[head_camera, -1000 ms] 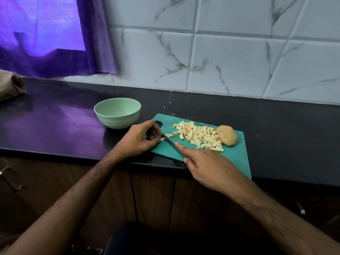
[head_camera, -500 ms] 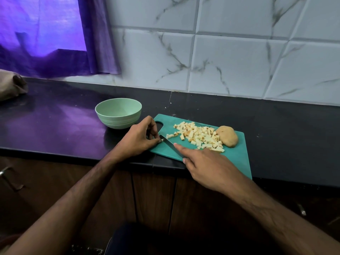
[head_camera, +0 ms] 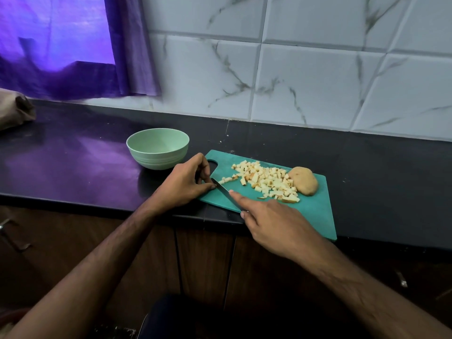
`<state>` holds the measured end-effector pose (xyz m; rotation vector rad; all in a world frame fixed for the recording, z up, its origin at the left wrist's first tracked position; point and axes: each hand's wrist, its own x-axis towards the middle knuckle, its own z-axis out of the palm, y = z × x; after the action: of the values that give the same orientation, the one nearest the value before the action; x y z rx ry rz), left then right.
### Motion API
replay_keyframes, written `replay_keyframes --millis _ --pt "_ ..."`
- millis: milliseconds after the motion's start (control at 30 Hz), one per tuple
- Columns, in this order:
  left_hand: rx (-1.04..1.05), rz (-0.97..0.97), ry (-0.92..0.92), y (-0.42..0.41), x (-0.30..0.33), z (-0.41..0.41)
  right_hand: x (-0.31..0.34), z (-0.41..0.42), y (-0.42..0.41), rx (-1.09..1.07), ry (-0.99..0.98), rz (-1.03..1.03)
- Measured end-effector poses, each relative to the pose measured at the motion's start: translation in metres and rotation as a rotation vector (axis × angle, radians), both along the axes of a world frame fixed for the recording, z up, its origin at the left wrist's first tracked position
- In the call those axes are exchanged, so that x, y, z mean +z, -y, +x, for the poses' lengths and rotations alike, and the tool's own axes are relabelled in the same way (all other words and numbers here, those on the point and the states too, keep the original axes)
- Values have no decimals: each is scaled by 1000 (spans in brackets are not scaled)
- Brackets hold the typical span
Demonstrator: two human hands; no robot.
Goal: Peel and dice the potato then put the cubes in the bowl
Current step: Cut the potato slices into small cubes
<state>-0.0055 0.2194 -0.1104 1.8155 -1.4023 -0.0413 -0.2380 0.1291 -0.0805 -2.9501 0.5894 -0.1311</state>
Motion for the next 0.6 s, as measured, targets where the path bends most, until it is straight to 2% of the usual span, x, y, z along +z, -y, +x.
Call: replay_keyframes --millis 133,300,433,500,600 --pt "-36 19 56 1 -2 1 9 3 16 20 10 131" --pt "-71 48 165 6 -6 3 8 -20 52 27 371 518" --pt "-66 76 157 15 -7 4 2 -32 79 -70 645 717" --pt "-54 89 144 24 -5 3 -2 -31 88 -115 735 793" --pt "-39 117 136 37 -1 0 -8 -29 94 -124 770 866"
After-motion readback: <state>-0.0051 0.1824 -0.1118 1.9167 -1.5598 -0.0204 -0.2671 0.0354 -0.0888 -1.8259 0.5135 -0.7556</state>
